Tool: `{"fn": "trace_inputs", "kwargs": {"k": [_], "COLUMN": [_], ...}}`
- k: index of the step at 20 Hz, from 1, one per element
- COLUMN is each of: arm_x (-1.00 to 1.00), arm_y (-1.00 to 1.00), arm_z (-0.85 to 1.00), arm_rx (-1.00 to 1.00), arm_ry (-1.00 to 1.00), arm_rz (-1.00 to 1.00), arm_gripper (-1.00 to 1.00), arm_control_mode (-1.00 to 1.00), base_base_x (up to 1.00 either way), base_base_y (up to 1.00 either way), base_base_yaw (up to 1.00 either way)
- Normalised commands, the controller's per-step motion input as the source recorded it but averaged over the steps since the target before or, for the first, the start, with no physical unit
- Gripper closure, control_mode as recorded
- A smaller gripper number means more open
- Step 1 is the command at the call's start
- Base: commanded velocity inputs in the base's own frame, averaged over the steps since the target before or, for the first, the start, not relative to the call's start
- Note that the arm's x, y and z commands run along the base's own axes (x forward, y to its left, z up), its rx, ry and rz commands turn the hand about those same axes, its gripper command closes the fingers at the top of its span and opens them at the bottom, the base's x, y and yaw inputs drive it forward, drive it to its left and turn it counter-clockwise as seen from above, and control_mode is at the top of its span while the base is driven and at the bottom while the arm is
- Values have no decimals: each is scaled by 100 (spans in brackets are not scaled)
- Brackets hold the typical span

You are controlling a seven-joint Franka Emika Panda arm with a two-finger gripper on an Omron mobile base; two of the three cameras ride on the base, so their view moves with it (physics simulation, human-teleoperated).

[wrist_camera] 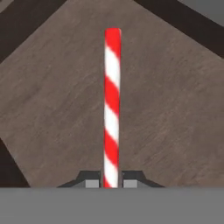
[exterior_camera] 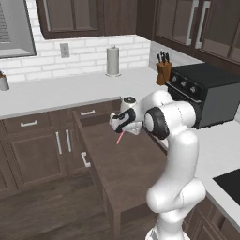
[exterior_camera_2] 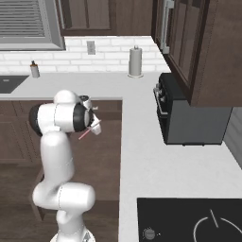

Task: Take a straw from the drawer in front and place it inside the glass cup on the dining counter.

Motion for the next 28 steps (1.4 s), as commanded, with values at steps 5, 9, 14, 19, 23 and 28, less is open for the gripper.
{"fn": "trace_inputs", "kwargs": {"k": [5, 9, 14, 19, 23, 28], "arm_x": [-48, -87, -96, -78, -72, -47], "arm_y": [0, 0, 0, 0, -12, -23], "arm_z": [100, 100, 100, 85, 58, 36], "arm_rx": [-11, -13, -5, 0, 0, 0], "arm_ry": [-17, -20, -12, 1, 2, 2], "arm_rz": [5, 9, 9, 8, 4, 1], "arm_gripper": [100, 100, 100, 100, 100, 100], "arm_control_mode": [-100, -100, -100, -100, -100, -100], "base_base_x": [0, 0, 0, 0, 0, 0], "base_base_y": [0, 0, 0, 0, 0, 0], "base_base_yaw": [0, 0, 0, 0, 0, 0]}}
